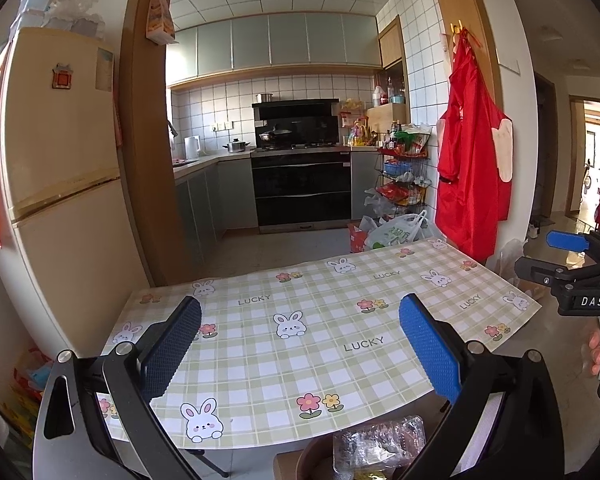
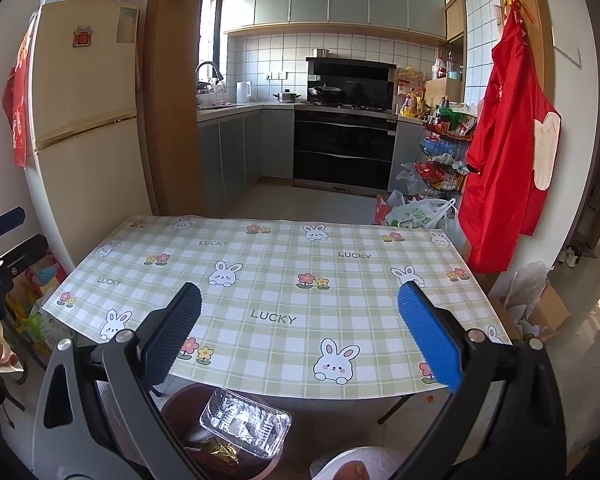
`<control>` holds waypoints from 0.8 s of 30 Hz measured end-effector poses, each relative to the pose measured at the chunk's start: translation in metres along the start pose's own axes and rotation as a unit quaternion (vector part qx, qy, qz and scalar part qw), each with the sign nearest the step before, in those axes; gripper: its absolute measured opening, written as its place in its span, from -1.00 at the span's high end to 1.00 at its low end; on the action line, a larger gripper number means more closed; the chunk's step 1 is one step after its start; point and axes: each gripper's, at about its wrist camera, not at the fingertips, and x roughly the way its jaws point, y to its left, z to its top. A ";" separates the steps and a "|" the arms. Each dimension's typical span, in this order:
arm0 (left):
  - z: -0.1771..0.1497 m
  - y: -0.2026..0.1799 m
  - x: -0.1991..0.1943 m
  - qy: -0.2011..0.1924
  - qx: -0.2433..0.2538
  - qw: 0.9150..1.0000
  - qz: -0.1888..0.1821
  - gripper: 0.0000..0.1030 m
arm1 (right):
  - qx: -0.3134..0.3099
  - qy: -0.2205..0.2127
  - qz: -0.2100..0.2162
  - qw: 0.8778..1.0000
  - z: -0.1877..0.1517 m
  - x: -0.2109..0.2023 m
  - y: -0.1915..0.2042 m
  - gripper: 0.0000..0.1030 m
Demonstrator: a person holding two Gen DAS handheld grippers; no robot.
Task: Collect trash
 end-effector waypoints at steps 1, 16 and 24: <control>0.000 -0.001 0.000 0.000 0.001 1.000 0.001 -0.89 | -0.001 0.000 -0.001 1.000 0.000 0.000 0.000 -0.89; -0.002 0.000 -0.001 -0.003 0.003 1.000 0.002 -0.89 | -0.006 0.003 -0.009 1.000 -0.002 0.002 0.001 -0.89; -0.002 0.000 -0.001 -0.003 0.001 1.000 0.005 -0.89 | -0.006 0.006 -0.008 1.000 -0.003 0.004 0.002 -0.89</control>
